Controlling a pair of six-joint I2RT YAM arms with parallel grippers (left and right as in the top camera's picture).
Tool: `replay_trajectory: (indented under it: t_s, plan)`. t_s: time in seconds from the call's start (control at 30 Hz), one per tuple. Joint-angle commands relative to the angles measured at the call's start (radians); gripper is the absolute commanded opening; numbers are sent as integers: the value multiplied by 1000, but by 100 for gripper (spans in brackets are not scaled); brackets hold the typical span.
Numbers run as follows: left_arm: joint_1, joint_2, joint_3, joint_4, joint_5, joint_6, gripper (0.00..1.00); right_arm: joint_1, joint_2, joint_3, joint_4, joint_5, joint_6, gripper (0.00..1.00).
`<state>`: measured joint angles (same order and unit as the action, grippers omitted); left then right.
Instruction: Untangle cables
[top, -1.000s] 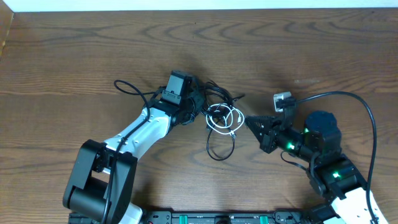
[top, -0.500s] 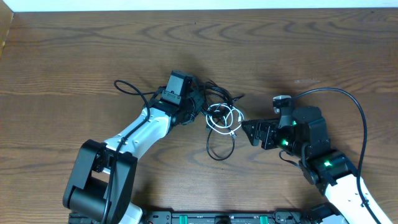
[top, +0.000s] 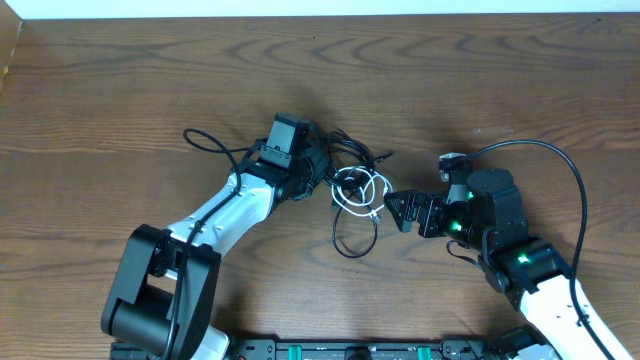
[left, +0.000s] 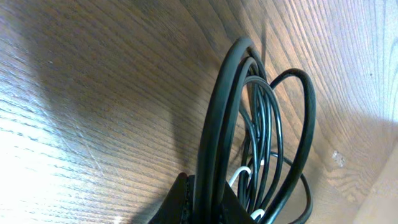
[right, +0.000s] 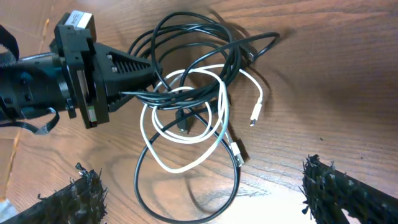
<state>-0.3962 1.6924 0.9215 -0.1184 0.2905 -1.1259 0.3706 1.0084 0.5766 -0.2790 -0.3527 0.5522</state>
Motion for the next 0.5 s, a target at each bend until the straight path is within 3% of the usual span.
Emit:
replay_trajectory:
  t_s: [0.0, 0.27, 0.47]
  plan:
    - [4, -15, -1, 4, 42, 12, 8, 7, 32, 5, 3, 10, 71, 99]
    - [4, -15, -1, 31, 42, 64, 7, 7, 173, 5, 77, 10, 252, 99]
    - [4, -15, -1, 55, 99, 95, 8, 9, 245, 5, 132, -21, 267, 89]
